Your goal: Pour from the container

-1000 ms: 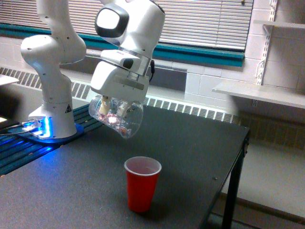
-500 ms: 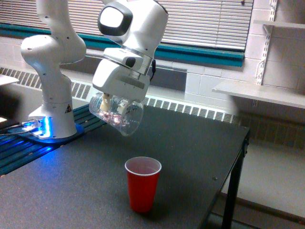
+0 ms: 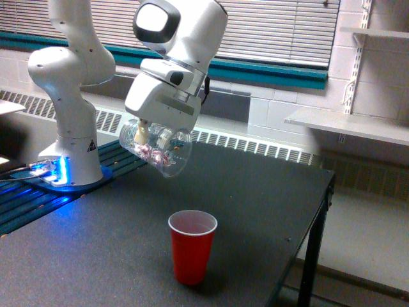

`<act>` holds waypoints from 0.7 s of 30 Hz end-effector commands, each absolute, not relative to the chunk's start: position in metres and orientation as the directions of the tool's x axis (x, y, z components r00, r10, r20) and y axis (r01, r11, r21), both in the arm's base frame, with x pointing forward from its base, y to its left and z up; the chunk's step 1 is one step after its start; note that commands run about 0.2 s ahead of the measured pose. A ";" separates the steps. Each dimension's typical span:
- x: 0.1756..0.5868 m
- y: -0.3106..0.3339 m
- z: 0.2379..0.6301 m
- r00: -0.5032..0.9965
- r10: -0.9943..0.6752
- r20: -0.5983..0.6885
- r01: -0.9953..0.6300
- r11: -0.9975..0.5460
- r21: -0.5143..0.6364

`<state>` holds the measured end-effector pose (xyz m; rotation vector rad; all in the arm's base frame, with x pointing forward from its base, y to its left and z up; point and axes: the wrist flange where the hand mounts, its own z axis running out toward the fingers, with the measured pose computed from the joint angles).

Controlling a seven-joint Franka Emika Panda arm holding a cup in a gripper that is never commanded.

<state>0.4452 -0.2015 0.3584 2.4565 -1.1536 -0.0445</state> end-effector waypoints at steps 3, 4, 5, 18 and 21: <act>0.450 -0.196 0.369 0.672 -0.725 0.152 -0.709 -0.571 0.415; 0.450 -0.196 0.370 0.674 -0.723 0.152 -0.705 -0.570 0.422; 0.450 -0.196 0.371 0.678 -0.720 0.150 -0.701 -0.570 0.428; 0.455 -0.195 0.369 0.687 -0.712 0.148 -0.690 -0.574 0.440; 0.455 -0.194 0.368 0.687 -0.712 0.146 -0.690 -0.574 0.441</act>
